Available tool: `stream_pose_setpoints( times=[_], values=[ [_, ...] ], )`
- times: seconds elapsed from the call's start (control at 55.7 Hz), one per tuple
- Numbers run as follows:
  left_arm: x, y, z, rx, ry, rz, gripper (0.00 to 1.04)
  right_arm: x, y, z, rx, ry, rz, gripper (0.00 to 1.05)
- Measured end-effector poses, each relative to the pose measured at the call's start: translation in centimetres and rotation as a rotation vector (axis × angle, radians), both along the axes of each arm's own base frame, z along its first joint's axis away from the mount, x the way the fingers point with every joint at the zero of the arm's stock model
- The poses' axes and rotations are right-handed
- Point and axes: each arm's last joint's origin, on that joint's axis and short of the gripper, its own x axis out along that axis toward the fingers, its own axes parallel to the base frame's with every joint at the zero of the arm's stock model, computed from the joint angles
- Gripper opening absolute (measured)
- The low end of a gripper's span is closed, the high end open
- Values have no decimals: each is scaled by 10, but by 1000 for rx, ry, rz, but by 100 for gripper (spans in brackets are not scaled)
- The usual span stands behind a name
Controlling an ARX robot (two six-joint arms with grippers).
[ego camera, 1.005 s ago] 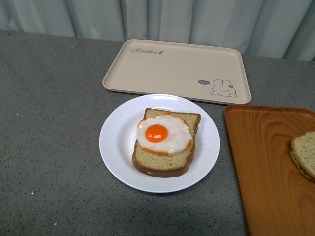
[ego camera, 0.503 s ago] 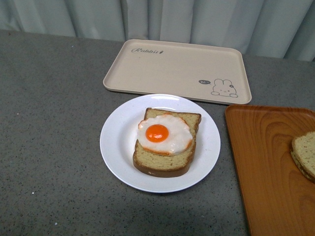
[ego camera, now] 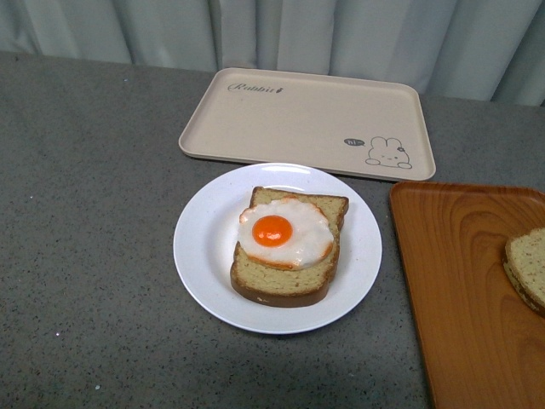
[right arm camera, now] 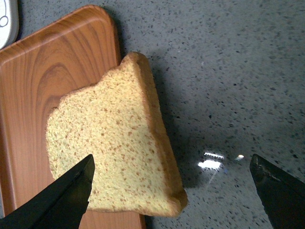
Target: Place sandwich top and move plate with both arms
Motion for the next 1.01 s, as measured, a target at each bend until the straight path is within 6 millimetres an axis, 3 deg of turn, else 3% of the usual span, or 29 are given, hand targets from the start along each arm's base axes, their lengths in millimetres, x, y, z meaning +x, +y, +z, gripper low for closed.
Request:
stream_pose_setpoints(
  times=[0.574,1.005],
  values=[
    [0,0,0,0,0,0,98,11,8,-24,199,36,-63,96],
    [0,0,0,0,0,0,98,18,25,-35,223,47,-30,96]
  ],
)
